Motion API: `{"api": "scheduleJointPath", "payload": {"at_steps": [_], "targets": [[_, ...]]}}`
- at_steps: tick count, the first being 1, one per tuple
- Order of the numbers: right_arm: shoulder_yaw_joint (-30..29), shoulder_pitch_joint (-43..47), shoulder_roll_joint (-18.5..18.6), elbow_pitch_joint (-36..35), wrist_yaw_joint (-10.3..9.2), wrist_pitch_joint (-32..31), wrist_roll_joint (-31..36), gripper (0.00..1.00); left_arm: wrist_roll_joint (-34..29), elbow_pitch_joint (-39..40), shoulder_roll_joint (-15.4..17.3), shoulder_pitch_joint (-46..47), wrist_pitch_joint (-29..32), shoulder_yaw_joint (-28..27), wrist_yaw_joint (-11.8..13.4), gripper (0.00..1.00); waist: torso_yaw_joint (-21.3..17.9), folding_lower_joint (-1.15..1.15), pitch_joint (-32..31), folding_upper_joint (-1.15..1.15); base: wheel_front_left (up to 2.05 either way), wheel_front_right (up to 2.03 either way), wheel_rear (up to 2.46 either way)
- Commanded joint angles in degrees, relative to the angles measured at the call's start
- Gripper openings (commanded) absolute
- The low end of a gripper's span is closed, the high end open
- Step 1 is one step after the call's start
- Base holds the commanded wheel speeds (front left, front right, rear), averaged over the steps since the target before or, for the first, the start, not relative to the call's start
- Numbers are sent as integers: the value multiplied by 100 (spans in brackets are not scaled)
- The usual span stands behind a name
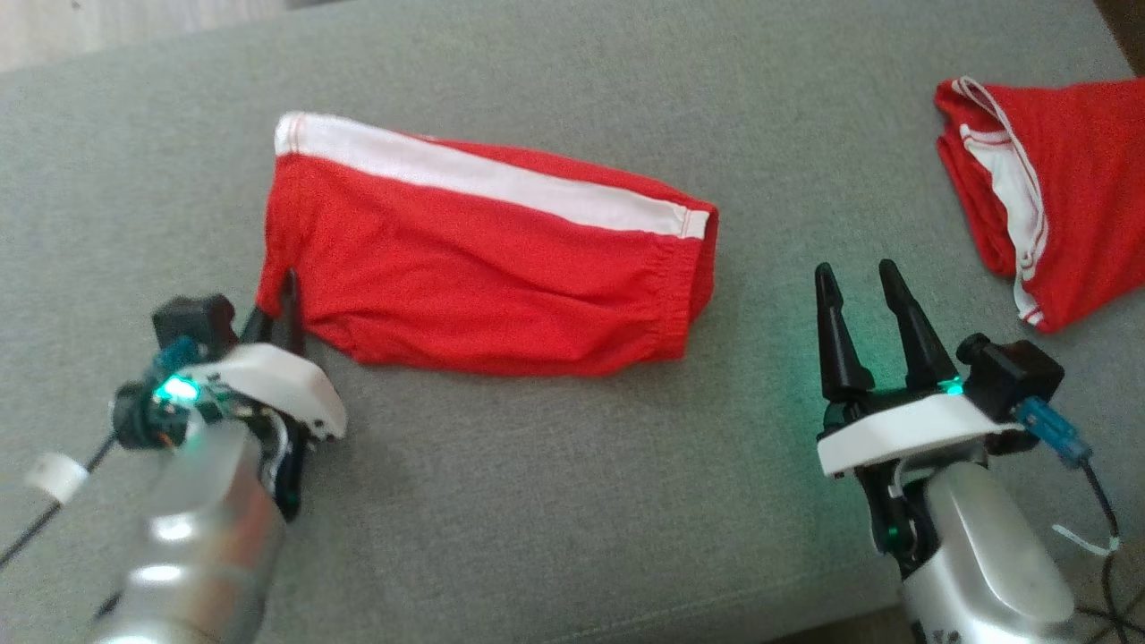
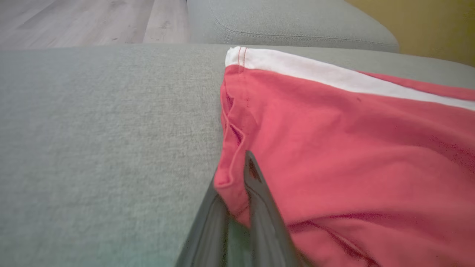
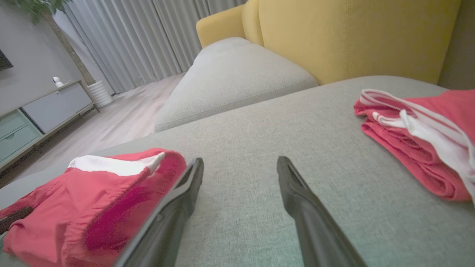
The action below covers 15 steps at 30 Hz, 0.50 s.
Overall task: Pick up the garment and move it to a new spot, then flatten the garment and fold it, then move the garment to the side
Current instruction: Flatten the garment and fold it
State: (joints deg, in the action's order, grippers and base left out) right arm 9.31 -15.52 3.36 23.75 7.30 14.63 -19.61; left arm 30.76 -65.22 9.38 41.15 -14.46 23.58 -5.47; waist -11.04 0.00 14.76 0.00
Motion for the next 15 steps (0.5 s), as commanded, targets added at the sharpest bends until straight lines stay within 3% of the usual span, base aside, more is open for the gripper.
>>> {"api": "scheduleJointPath", "payload": {"at_steps": [1, 6, 15], "targets": [[88, 107, -48, -141, 19, 37, 63, 100, 46, 153, 101, -203, -45, -236, 67, 0, 113, 0, -158, 0, 0, 0, 0], [-8, 335, -48, -48, 19, 37, 124, 100, -42, 1239, -86, -1001, -51, -687, 348, 0, 449, 0, -576, 0, 0, 0, 0], [-26, 600, -48, 75, 19, 37, 158, 100, -476, 2570, -452, -2540, -53, -1052, 528, 0, 1009, 0, -956, 0, 0, 0, 0]]}}
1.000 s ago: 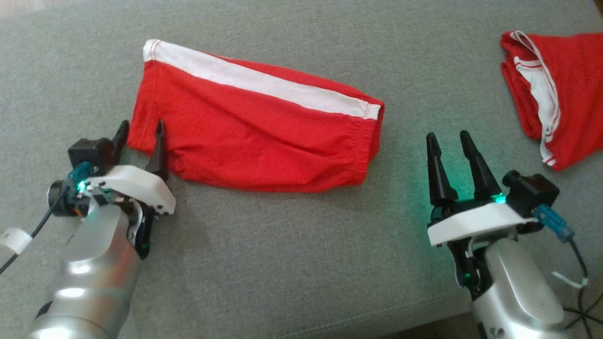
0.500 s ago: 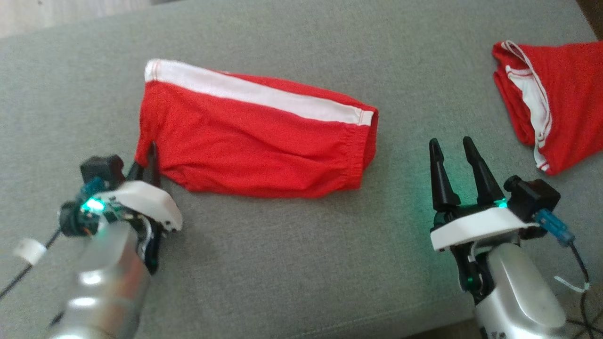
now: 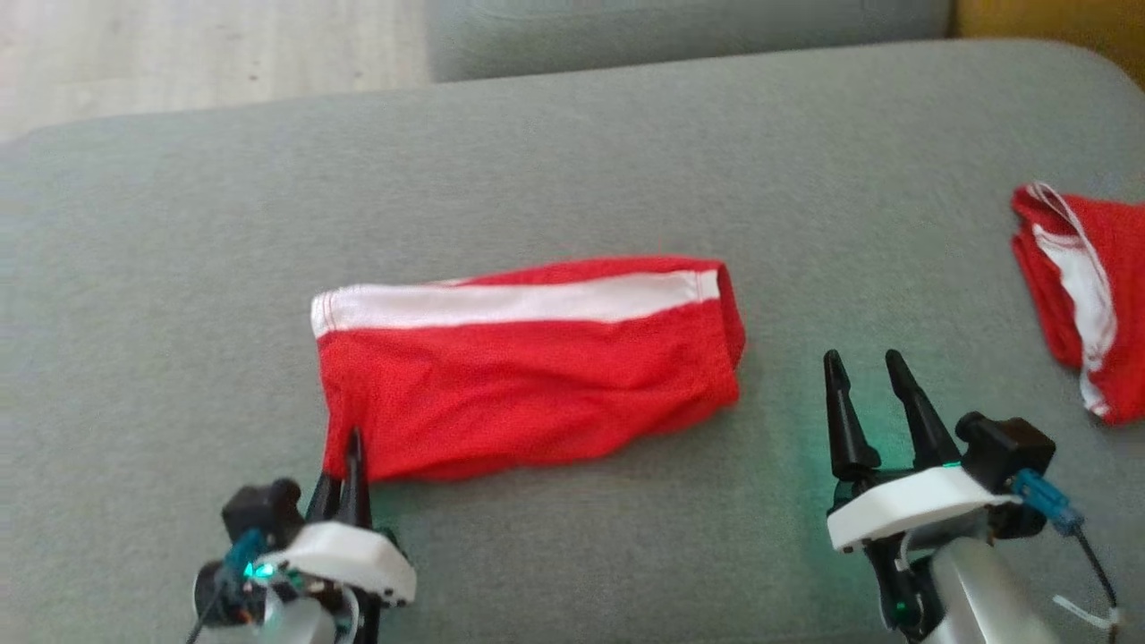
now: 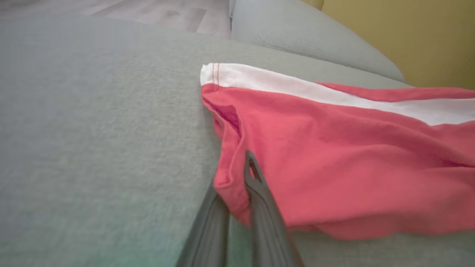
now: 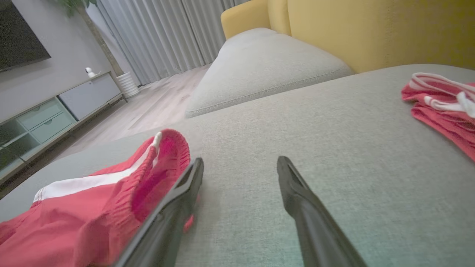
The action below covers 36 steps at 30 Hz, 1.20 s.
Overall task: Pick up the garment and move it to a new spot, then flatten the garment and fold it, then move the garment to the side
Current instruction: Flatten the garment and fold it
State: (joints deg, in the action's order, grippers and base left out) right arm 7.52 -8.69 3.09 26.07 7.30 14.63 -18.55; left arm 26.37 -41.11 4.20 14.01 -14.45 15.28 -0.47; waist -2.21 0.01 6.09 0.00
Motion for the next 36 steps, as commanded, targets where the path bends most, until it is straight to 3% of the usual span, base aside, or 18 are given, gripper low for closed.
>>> {"api": "scheduleJointPath", "payload": {"at_steps": [1, 4, 5, 6, 14, 21, 26, 31, 32, 34, 35, 36], "targets": [[190, -92, -21, -158, 19, 37, 61, 100, -81, 266, 39, 66, -54, -258, 45, 0, 161, -1, -87, 0, 0, 0, 0], [380, -181, -21, -210, 19, 37, 62, 100, -178, 482, -28, -171, -54, -347, 64, 1, 257, -1, -35, 0, 0, 0, 0], [465, -231, -21, -240, 19, 37, 46, 100, -217, 560, -43, -215, -54, -389, 83, 44, 282, -1, -10, 0, 0, 0, 0], [561, -286, -21, -264, 19, 37, 21, 100, -240, 630, -59, -251, -54, -438, 99, 100, 302, -1, 9, 0, 0, 0, 0], [1143, -837, -21, -224, 19, 37, 173, 100, -482, 1003, -117, -309, -54, -566, 74, 100, 444, -1, 173, 0, 0, 0, 0], [1070, -1248, -21, 915, 19, 37, 490, 100, -417, 1022, -130, -242, -54, -402, -10, 100, 642, -1, 347, 0, 0, 0, 0], [1077, -1451, -21, 1710, 19, 37, 246, 100, -355, 1031, -131, -196, -54, -316, 20, 100, 744, -1, 505, 0, 0, 0, 0], [1554, -1599, -21, 2090, 19, 37, -374, 100, -388, 1054, -132, -153, -54, -333, 11, 100, 785, -1, 637, 0, 0, 0, 0], [1645, -1623, -21, 2137, 19, 37, -525, 93, -400, 1051, -132, -147, -54, -335, 10, 100, 786, -1, 649, 0, 0, 0, 0], [1821, -1684, -21, 2229, 19, 37, -769, 48, -415, 1049, -132, -136, -54, -332, 6, 100, 790, -1, 670, 0, 0, 0, 0], [1877, -1709, -21, 2277, 19, 37, -897, 15, -421, 1048, -132, -132, -54, -327, 2, 100, 792, -1, 676, 0, 0, 0, 0], [1922, -1738, -21, 2313, 19, 37, -1007, 0, -428, 1048, -132, -127, -54, -323, -4, 100, 794, -1, 681, 0, 0, 0, 0]]}}
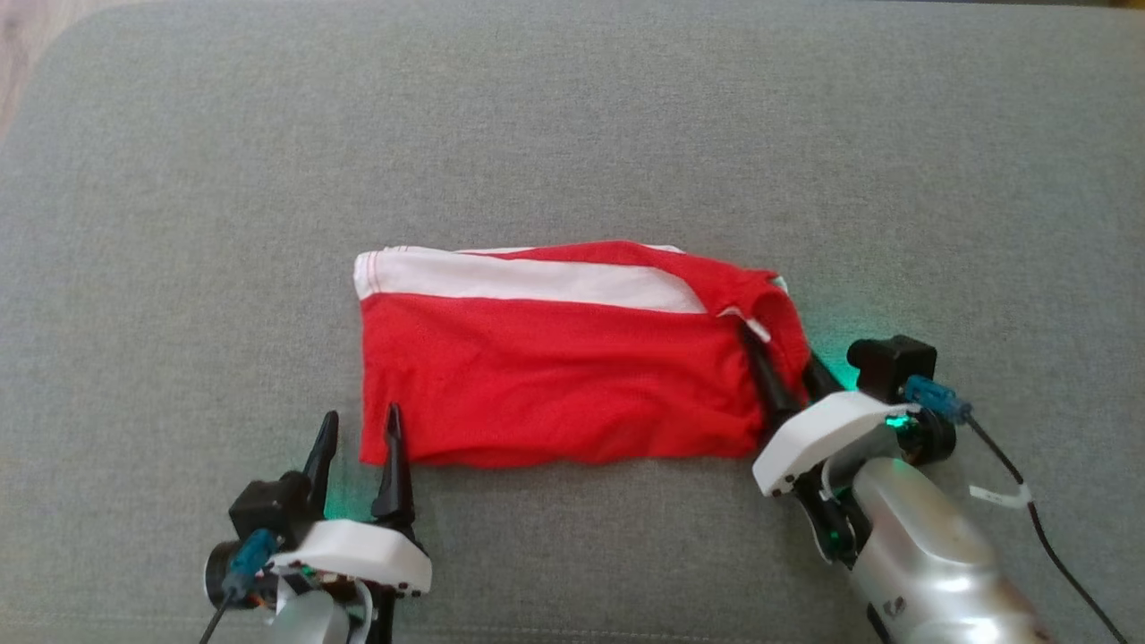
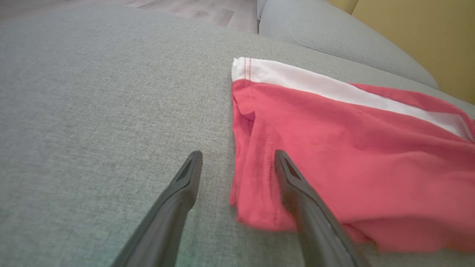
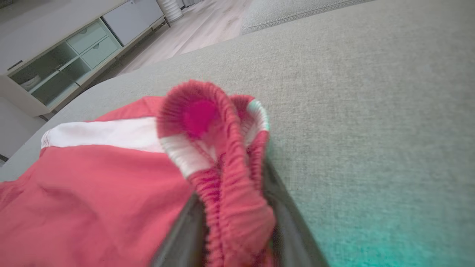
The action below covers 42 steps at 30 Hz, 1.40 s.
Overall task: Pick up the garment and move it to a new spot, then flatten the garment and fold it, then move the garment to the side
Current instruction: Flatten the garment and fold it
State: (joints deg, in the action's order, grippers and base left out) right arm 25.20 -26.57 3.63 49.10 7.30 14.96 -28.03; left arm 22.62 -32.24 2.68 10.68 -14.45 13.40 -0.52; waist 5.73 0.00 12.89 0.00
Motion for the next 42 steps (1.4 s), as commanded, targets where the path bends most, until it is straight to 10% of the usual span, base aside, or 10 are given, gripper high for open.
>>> {"api": "scheduleJointPath", "payload": {"at_steps": [1, 16, 26, 39, 40, 41, 42], "targets": [[177, 21, -75, 44, 19, 4, -139, 0, -58, 163, 21, 210, -54, -133, -3, 100, 0, 0, 6, 0, 0, 0, 0], [-1406, 124, 453, -222, 19, 4, 293, 0, -1, 148, 21, -78, -54, -70, -34, 100, -353, 0, -359, 0, 0, 0, 0], [-432, 188, 1, -1147, 19, -565, -630, 0, 142, -1, 20, -181, -54, 316, -24, 100, -245, 0, -568, 0, 0, 0, 0], [622, -118, -74, -1040, 19, -683, -1487, 0, 142, -43, 20, -146, -55, 628, -22, 100, 863, 0, -534, 0, 0, 0, 0], [693, -158, -74, -981, 19, -623, -1569, 19, 137, -48, 20, -149, -55, 633, -21, 100, 907, 0, -534, 0, 0, 0, 0], [785, -197, -74, -927, 19, -573, -1648, 82, 134, -53, 20, -150, -55, 633, -19, 100, 942, 0, -532, 0, 0, 0, 0], [875, -231, -74, -922, 19, -498, -1768, 100, 131, -56, 20, -148, -55, 623, -13, 100, 959, 0, -530, 0, 0, 0, 0]]}}
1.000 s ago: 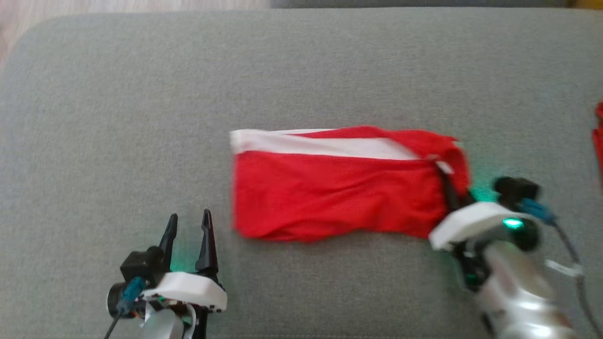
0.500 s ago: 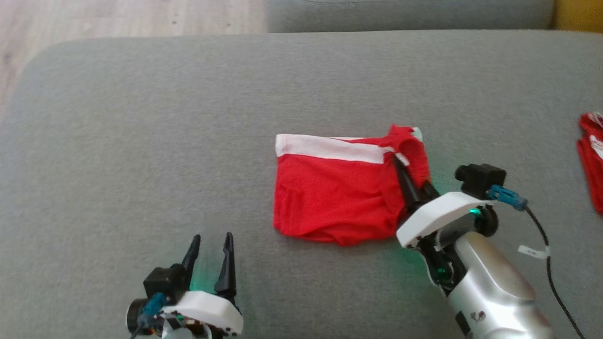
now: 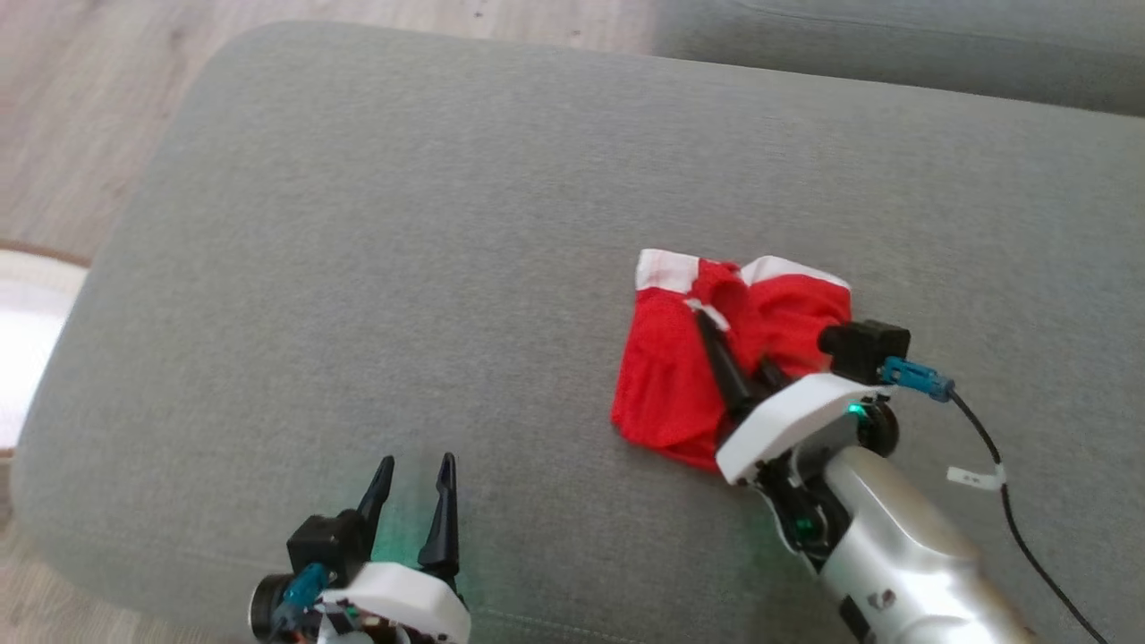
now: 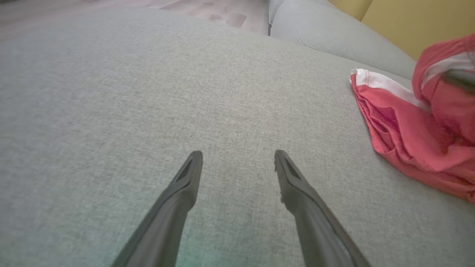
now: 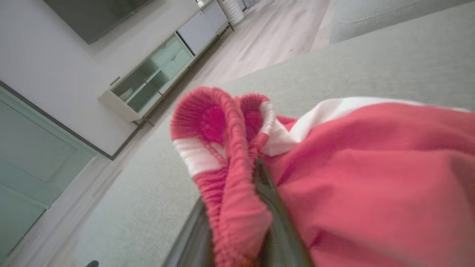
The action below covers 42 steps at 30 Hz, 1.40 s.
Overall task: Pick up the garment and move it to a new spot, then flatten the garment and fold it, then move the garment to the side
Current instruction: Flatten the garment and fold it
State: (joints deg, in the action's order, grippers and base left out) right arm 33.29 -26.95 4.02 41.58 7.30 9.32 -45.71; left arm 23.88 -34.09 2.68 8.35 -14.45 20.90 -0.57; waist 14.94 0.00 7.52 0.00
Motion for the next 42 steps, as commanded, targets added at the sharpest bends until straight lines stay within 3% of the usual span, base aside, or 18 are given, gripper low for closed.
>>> {"api": "scheduleJointPath", "payload": {"at_steps": [1, 5, 10, 20, 28, 42], "targets": [[181, -219, -113, -228, 19, 146, -157, 100, -2, 127, 20, 89, -55, -142, -3, 100, 48, 0, 8, 0, 0, 0, 0], [562, -294, -113, -363, 19, 391, -565, 100, -25, 154, 20, 106, -55, -304, 44, 100, -55, 0, -5, 0, 0, 0, 0], [350, -334, -113, -189, 19, 555, -390, 100, -119, 325, 20, 150, -55, -531, 86, 100, -360, 0, -46, 0, 0, 0, 0], [-2005, 493, -113, -923, 19, 566, 1837, 100, -610, 883, 20, 165, -55, -936, 164, 100, -934, 0, -177, 0, 0, 0, 0], [-2805, 1426, -114, -1349, 19, 567, 2773, 100, -996, 1174, 20, -284, -55, -1236, 250, 100, -1197, 0, -459, 0, 0, 0, 0], [-2629, 1945, -114, -1352, 19, 567, 2704, 100, -946, 1323, 20, -796, -55, -1220, 335, 100, -1295, 0, -594, 0, 0, 0, 0]]}}
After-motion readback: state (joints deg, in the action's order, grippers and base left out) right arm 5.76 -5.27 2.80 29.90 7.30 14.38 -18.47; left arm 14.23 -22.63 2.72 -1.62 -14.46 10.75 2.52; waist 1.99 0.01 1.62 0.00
